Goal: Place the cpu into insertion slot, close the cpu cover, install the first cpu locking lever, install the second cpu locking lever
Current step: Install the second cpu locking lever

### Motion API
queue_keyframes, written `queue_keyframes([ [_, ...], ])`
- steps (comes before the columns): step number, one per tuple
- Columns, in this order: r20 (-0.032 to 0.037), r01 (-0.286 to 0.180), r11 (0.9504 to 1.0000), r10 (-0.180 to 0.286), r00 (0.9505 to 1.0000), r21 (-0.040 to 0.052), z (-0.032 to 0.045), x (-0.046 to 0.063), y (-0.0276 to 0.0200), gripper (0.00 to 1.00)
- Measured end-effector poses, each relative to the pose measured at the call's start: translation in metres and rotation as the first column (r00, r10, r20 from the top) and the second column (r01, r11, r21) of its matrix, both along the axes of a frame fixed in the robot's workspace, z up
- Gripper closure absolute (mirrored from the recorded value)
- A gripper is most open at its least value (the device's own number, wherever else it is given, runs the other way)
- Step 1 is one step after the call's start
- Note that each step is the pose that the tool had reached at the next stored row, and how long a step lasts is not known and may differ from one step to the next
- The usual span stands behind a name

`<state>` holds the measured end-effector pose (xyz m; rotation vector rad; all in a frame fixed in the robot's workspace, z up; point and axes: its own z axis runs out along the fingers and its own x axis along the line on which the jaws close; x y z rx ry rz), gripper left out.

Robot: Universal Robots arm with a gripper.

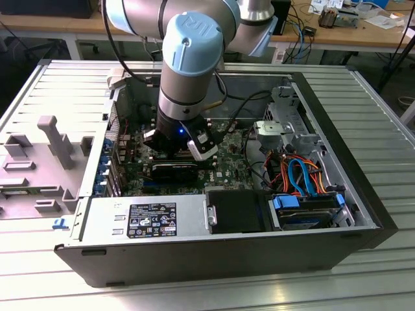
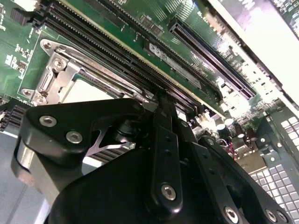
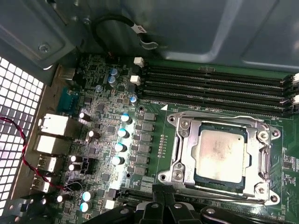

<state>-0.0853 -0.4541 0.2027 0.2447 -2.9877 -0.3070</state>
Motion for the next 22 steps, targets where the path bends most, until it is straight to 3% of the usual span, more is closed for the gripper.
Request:
queue_keyframes([
  [10,-0.0001,0.000,0.9999,0.000,1.0000,0.0105,-0.0031,-0.0001,0.0012,0.89],
  [19,-0.0001,0.000,0.9999,0.000,1.0000,0.0107,-0.0066,-0.0001,0.0019,0.89],
  [22,0.0036,0.000,0.9999,0.000,1.0000,0.0116,-0.0042,-0.0004,0.0020,0.89],
])
